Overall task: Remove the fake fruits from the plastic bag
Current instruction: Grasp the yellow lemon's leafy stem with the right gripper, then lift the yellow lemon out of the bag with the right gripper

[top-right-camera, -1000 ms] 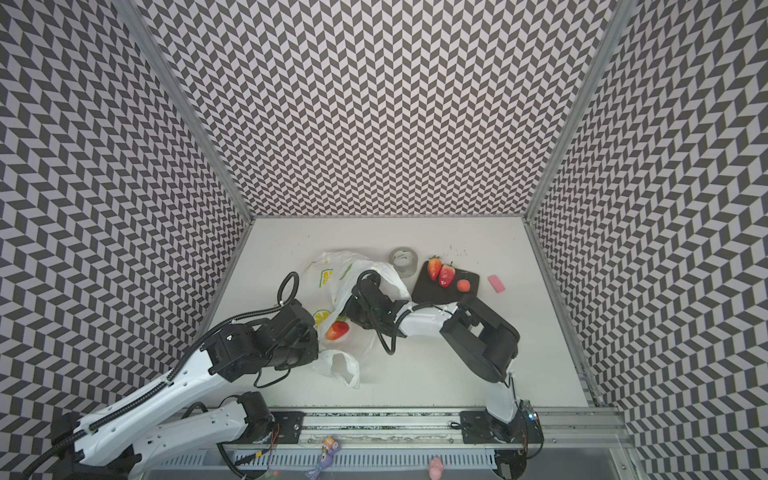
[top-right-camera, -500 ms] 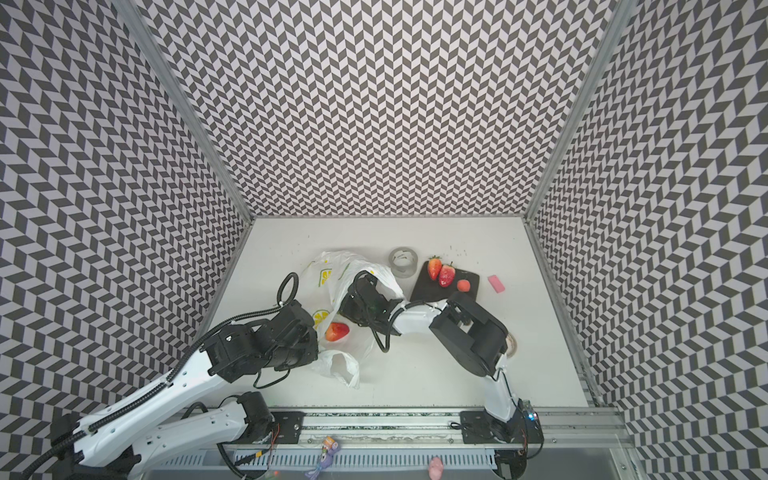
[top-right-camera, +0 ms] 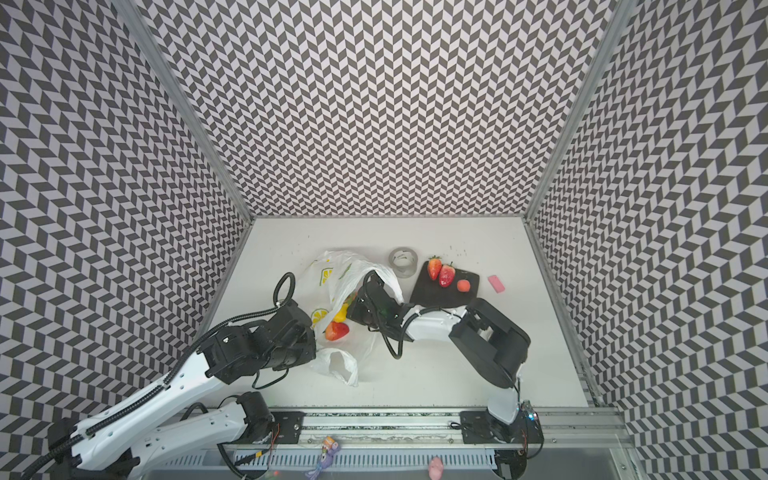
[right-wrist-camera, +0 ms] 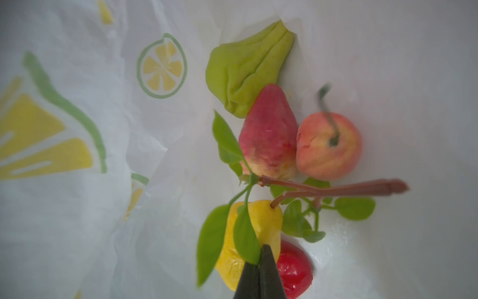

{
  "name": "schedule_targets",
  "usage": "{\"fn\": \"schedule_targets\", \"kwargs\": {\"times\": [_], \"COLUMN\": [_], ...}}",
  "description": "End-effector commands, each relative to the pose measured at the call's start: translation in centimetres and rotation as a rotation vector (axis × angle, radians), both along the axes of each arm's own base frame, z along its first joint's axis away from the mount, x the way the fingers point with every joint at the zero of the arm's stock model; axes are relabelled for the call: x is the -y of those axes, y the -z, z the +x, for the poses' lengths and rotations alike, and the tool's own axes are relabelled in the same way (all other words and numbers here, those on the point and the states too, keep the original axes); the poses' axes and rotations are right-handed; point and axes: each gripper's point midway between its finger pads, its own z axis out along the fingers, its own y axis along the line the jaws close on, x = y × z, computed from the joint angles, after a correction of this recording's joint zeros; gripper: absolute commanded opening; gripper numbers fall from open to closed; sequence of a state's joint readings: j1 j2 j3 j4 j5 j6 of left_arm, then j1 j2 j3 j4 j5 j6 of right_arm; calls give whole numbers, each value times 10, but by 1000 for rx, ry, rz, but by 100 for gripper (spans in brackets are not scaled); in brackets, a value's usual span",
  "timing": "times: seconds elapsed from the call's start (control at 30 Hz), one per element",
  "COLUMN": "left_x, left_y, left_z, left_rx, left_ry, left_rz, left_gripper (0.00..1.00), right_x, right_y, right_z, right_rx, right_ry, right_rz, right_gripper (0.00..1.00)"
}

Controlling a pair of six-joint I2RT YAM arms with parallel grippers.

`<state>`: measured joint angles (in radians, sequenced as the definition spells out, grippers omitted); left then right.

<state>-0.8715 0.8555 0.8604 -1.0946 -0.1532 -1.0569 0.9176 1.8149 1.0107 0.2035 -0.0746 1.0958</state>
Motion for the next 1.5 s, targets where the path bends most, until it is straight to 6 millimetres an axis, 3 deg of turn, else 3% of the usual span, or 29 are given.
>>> {"fn": "schedule_targets", "kwargs": {"times": [0.0,0.23,0.37,0.67,1.0,1.17,1.33,1.47], "left_x": [-6,-7,-7,-5,-3,-1,3,7], "left_y": [1,4,6,4,-7,-10,-8,-9], "left_z": [7,8,10,14,27,33,36,39], "left_rx": [31,32,33,46,89,103,102,102], "left_ry": [-46,-45,-43,-43,-70,-75,-66,-58], "left_rz": [8,14,19,20,-3,-3,-7,-13], "left_gripper": [0,0,0,0,0,0,0,0], "right_x": [8,29,28,22,32,50,69,87], "right_y": [-18,-12,-14,-50,-64,-67,-88,-104], "right_z": [-3,-15,-20,-35,-84,-113,-148,-157], "right_rx": [103,224,295,522,669,712,835,873], "right_ry": [-57,-167,-260,-417,-629,-716,-796,-786], "right_rz": [-28,-173,-224,-174,-148,-172,-154,-168], "right_gripper": [0,0,0,0,0,0,0,0]}}
